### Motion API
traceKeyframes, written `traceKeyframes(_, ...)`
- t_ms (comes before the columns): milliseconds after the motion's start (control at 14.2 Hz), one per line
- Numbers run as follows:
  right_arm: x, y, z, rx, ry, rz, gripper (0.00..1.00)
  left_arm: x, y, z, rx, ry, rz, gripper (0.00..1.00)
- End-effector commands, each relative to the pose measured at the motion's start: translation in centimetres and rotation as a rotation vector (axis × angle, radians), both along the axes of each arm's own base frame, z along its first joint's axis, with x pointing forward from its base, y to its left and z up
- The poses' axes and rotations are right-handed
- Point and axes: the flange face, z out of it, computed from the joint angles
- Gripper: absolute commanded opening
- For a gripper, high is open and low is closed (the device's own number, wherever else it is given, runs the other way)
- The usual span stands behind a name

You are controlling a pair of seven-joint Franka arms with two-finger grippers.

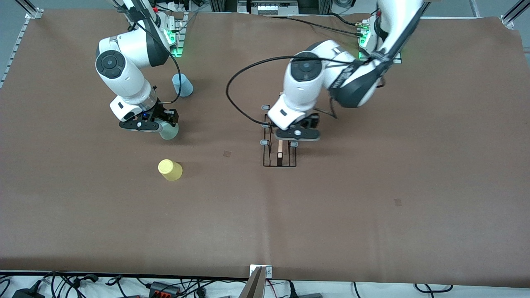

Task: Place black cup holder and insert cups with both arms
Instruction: 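Set down the rack, open the left gripper and withdraw it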

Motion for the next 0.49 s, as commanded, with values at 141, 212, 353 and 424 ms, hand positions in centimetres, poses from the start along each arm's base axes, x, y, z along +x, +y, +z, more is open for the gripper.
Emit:
traceKeyframes(141, 0.3, 0.0, 0.5, -0.006, 0.008, 0.016, 0.18, 5.0, 11.5, 8.7, 0.103, 0.08, -0.021, 1.0)
traceKeyframes(212, 0.3, 0.1, 0.6, -0.005, 0.005, 0.014, 0.18, 5.9, 14.4, 9.2, 0.107, 0.104, -0.049, 1.0)
traceKeyframes(353, 1.0, 0.6, 1.8, 0.001, 0.005, -0.004, 0.18, 7.3, 20.4, 11.1, 0.1, 0.107, -0.097, 1.0)
traceKeyframes(424, 1.5, 1.2, 2.6, -0.004, 0.019, -0.023, 0.18, 7.6, 23.3, 12.4, 0.1, 0.101, -0.11, 1.0)
